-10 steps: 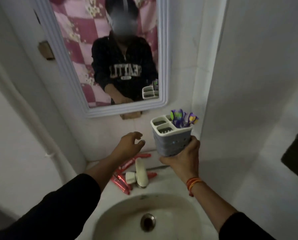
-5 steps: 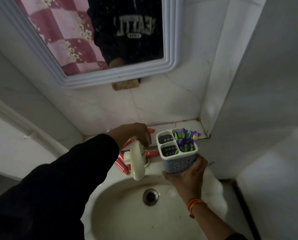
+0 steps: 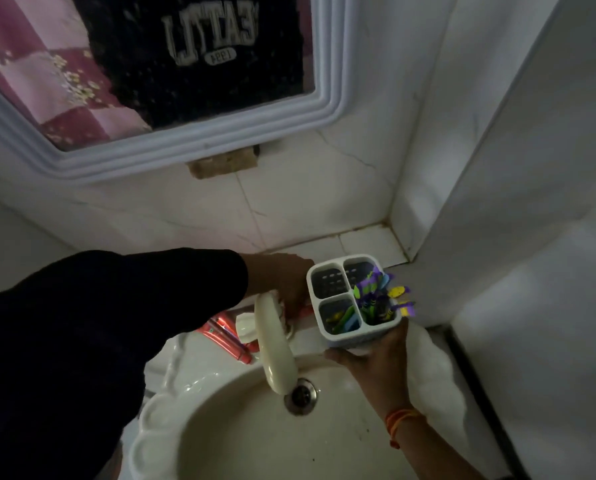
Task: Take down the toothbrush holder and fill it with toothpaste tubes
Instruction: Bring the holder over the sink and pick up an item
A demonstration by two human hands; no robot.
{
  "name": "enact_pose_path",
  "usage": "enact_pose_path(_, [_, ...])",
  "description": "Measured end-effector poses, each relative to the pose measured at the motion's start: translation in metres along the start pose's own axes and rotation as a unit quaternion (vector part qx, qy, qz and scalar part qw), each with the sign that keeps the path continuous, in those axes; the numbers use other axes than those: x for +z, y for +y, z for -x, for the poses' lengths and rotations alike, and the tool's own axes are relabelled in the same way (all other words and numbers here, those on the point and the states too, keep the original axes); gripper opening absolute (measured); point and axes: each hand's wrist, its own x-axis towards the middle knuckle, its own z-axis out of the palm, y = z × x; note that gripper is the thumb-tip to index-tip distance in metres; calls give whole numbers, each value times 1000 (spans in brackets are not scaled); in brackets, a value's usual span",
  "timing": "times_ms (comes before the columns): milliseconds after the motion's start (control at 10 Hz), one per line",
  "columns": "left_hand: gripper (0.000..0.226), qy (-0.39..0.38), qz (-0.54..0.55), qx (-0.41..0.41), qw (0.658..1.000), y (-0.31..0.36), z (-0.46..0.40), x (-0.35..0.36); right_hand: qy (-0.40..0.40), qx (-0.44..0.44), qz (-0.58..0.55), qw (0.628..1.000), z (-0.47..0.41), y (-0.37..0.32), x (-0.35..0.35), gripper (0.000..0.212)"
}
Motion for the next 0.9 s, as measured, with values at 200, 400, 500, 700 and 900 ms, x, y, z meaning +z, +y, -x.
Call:
enact_pose_path(200, [49, 27, -33, 21, 999, 8, 14, 2, 4, -13, 29, 999, -1, -32, -9, 106])
enact_pose_path(400, [35, 70, 74, 46, 994, -6, 30, -7, -25, 1, 6, 1000, -9, -25, -13, 81])
enact_pose_path(500, [29, 118, 131, 49, 983, -7, 45, -19, -42, 20, 11, 999, -12, -20, -16, 75])
enact_pose_path(700, [13, 173, 165, 101, 966, 23, 87, -56, -164, 100, 91, 977, -20, -34, -33, 29])
enact_pose_path(900, [48, 141, -17, 71, 987, 77, 96, -87, -186, 122, 98, 970, -23, -42, -36, 34])
